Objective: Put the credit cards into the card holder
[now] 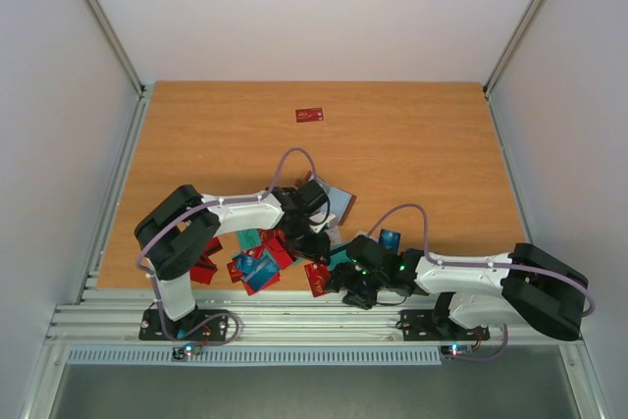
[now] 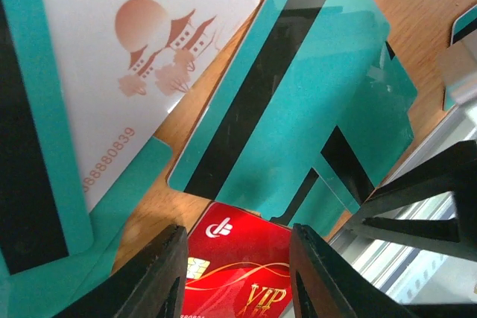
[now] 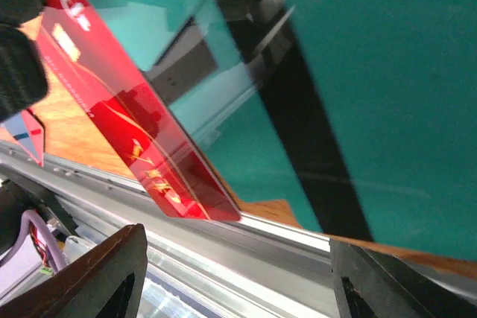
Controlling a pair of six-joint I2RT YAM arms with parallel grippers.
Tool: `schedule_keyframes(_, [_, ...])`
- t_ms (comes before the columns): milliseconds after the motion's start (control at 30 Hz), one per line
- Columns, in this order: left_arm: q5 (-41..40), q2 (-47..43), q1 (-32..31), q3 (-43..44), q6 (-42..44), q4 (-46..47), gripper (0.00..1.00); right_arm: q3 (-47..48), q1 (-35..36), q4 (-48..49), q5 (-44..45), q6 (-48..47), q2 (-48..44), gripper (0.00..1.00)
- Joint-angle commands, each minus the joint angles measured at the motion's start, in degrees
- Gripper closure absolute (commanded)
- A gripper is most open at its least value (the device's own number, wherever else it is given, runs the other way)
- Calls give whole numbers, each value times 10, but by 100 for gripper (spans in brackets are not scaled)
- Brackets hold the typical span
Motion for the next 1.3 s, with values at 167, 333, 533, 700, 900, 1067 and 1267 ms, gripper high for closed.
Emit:
schedule_keyframes(167, [-7,14,-14,-30,-19,31,60,-9,21,106,32,30,43,34])
schedule_keyframes(333, [-6,8,-15,-35,-28,38,60,-22,21,144,32,37,58,38])
schedule_keyframes(533, [-1,7,-15,-41,-34,46,60,-48,21,221,25,52,94,43])
schedule_keyframes(700, [0,5,-16,-42,-36,46,60,-53,21,244,25,55,106,48])
schedule_keyframes(900, [2,4,-16,-44,-36,47,60,-53,21,240,31,57,106,59])
schedule_keyframes(1067, [6,3,-16,-48,-37,51,60,-53,21,247,32,59,113,74])
schedule_keyframes(1267, [15,-4,-16,-46,-42,51,61,-52,21,260,31,60,122,94])
